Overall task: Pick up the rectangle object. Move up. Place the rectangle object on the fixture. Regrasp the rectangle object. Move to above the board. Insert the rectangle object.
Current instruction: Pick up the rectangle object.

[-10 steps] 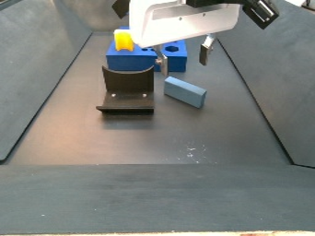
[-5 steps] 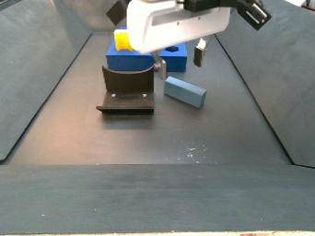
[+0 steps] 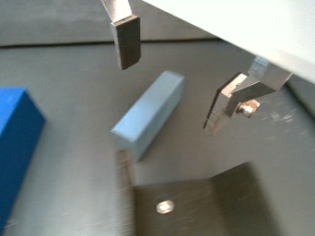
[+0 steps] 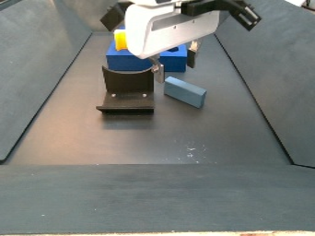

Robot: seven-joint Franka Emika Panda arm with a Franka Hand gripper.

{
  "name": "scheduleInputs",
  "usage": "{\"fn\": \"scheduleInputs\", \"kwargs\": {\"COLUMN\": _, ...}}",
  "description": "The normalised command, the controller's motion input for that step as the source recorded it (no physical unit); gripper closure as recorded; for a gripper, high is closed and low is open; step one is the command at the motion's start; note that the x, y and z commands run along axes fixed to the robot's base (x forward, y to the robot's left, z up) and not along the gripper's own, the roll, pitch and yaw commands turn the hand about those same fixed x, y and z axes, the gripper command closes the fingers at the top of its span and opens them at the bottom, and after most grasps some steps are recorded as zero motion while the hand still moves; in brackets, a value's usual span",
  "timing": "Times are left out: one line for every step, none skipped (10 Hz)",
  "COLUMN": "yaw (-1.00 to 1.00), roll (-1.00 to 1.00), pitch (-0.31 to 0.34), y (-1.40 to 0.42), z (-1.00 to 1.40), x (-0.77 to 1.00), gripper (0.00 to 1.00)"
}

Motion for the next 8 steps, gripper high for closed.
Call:
{"fn": "scheduleInputs", "kwargs": {"yaw": -0.15, "roll": 0.51, "pitch": -0.186, "y": -0.23, "z": -0.8, "x": 0.01, "gripper": 0.0}}
{"fn": "scheduleInputs", "kwargs": {"yaw": -0.05, "roll": 0.15, "pitch": 0.063, "y": 0.0, "z": 0.0, "x": 0.0, "gripper": 0.0}}
{"fn": "scheduleInputs", "kwargs": {"yaw": 0.0, "roll": 0.04, "pitch": 0.0, "y": 0.0, "z": -0.1, "x": 0.0, "gripper": 0.0}}
{"fn": "scheduleInputs", "kwargs": {"yaw": 0.0, "roll": 0.33, "pitch": -0.246, "y": 0.0, "z": -0.56, "x": -0.11, "gripper": 0.0}}
{"fn": "scheduleInputs", "kwargs": {"yaw": 0.0, "roll": 0.52, "pitch": -0.394, "y": -0.01, "z": -0.66, "x": -0.27, "gripper": 0.0}}
{"fn": "scheduleInputs", "kwargs": {"yaw": 0.0, "roll": 0.13, "pitch": 0.0, "y": 0.0, "z": -0.15, "x": 0.0, "gripper": 0.0}}
{"fn": "scheduleInputs", "kwargs": {"yaw": 0.0, "roll": 0.0, "pitch": 0.0, "y": 0.0, "z": -0.02, "x": -0.02, "gripper": 0.0}}
{"fn": "scheduleInputs", "kwargs": {"yaw": -0.05, "roll": 0.07, "pitch": -0.16, "y": 0.03, "z": -0.23, "x": -0.3, "gripper": 0.0}}
